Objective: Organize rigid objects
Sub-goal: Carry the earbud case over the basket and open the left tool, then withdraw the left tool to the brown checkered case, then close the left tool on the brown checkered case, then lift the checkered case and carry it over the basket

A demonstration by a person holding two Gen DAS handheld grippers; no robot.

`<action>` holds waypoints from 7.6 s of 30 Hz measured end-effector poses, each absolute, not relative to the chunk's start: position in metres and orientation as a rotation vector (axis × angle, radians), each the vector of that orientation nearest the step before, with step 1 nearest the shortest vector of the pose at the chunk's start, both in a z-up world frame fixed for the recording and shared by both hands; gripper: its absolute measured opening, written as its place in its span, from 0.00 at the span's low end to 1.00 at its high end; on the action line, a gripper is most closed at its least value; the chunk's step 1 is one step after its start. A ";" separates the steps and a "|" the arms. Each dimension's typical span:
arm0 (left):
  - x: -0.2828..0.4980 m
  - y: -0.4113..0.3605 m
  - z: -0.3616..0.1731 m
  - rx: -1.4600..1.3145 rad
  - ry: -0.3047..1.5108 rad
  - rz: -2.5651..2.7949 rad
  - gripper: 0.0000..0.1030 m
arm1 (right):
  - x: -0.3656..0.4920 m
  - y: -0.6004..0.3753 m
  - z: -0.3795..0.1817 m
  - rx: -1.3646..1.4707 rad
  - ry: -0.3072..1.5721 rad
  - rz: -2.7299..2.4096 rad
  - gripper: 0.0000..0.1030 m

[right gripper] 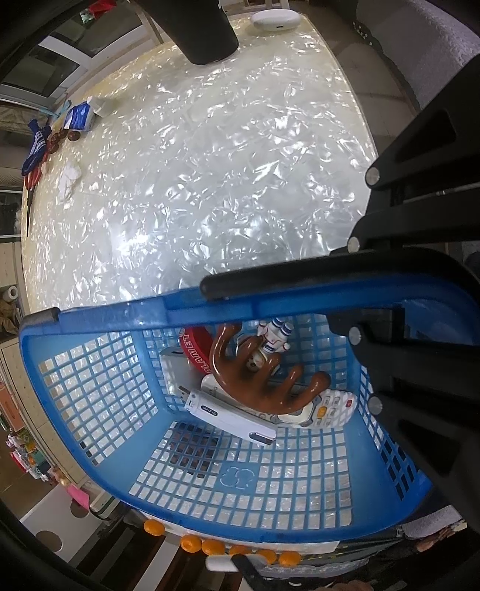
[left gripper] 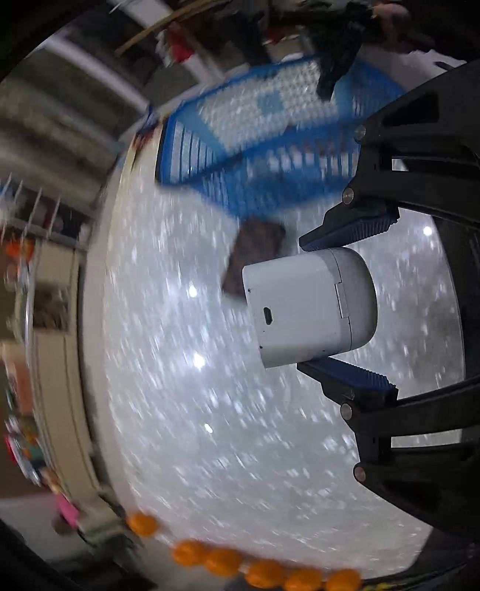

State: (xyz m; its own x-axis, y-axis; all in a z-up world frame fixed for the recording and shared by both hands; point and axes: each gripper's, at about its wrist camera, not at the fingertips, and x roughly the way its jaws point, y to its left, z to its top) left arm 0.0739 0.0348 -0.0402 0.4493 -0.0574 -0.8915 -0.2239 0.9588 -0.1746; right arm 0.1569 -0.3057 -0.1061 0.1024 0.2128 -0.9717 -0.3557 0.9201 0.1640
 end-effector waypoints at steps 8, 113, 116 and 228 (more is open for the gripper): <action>0.092 -0.042 0.001 -0.151 1.039 -0.083 0.60 | 0.155 -0.307 -0.105 -0.122 1.405 0.424 0.08; 0.178 0.043 -0.170 -0.664 1.333 0.488 0.98 | 0.158 -0.321 -0.099 -0.076 1.397 0.462 0.10; 0.182 0.047 -0.175 -0.703 1.325 0.549 0.98 | 0.158 -0.323 -0.099 -0.072 1.396 0.469 0.10; 0.138 0.029 -0.094 -0.409 1.227 0.144 0.16 | 0.164 -0.336 -0.113 -0.045 1.435 0.383 0.11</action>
